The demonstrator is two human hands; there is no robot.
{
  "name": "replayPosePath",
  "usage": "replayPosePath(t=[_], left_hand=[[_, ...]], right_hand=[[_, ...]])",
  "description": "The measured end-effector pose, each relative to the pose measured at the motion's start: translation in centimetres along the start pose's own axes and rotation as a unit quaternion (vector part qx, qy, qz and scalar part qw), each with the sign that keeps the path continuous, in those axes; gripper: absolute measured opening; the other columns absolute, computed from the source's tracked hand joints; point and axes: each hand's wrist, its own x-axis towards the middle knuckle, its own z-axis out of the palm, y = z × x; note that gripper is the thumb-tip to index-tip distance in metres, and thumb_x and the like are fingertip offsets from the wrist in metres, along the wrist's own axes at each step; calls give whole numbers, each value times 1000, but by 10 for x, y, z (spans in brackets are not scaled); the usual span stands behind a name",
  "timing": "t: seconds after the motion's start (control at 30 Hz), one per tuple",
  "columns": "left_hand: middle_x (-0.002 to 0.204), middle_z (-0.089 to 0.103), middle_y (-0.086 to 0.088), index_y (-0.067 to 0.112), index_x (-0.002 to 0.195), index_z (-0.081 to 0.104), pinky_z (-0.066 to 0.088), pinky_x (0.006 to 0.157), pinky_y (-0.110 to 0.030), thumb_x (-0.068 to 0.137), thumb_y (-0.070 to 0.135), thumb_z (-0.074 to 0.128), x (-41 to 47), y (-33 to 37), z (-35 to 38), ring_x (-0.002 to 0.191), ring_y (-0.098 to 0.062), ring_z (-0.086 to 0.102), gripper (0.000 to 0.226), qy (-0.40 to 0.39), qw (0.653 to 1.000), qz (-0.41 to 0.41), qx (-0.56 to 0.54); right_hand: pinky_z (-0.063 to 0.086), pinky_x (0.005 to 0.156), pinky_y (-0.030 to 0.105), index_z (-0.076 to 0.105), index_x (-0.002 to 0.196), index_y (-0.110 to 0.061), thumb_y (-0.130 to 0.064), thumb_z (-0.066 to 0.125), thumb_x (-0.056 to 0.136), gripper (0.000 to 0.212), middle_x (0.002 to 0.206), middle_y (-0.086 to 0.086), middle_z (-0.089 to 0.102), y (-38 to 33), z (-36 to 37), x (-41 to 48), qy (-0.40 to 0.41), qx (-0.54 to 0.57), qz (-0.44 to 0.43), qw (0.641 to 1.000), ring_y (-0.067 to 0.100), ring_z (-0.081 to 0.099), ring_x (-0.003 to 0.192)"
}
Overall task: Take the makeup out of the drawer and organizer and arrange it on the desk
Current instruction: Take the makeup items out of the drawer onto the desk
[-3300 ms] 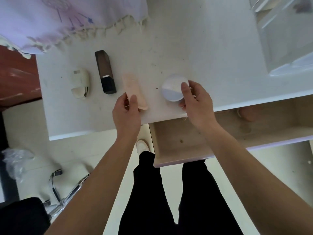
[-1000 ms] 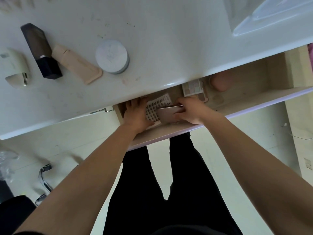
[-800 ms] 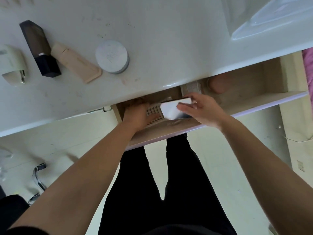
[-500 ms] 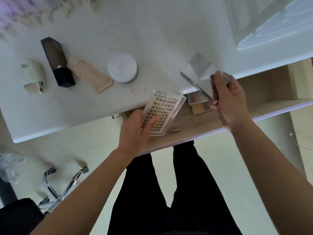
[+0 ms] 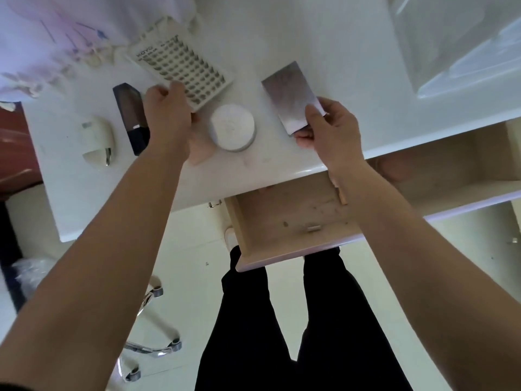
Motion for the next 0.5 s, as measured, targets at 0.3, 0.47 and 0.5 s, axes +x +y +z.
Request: replayPosePath(t=[0.3,0.47,0.5], left_hand=[[71,53,7,10,80,60,46,58,-23,92,25,57,28,-14,-51,64,-6,52,19,49,992,31,114],[89,56,4,12,103,51,53,78,-33,93,25,54,46,-8,-87,82,-12,57,17,109,970,89,200],[92,55,3,11,106,51,52,82,-34,93,26,54,49,-7,-93,85,-12,56,20,118,968,93,199]], right_hand=[[54,94,34,53,138,-28,-27,53,97,41,107,5,73,11,74,-21,-54,-203,-85,974,17,70,94],[42,79,21,51,139,-27,-23,50,94,45,102,1,70,20,131,-24,-75,-234,-112,963,20,63,95],[37,76,16,51,139,-28,-22,49,94,46,100,2,69,22,141,-24,-76,-243,-121,959,18,57,95]])
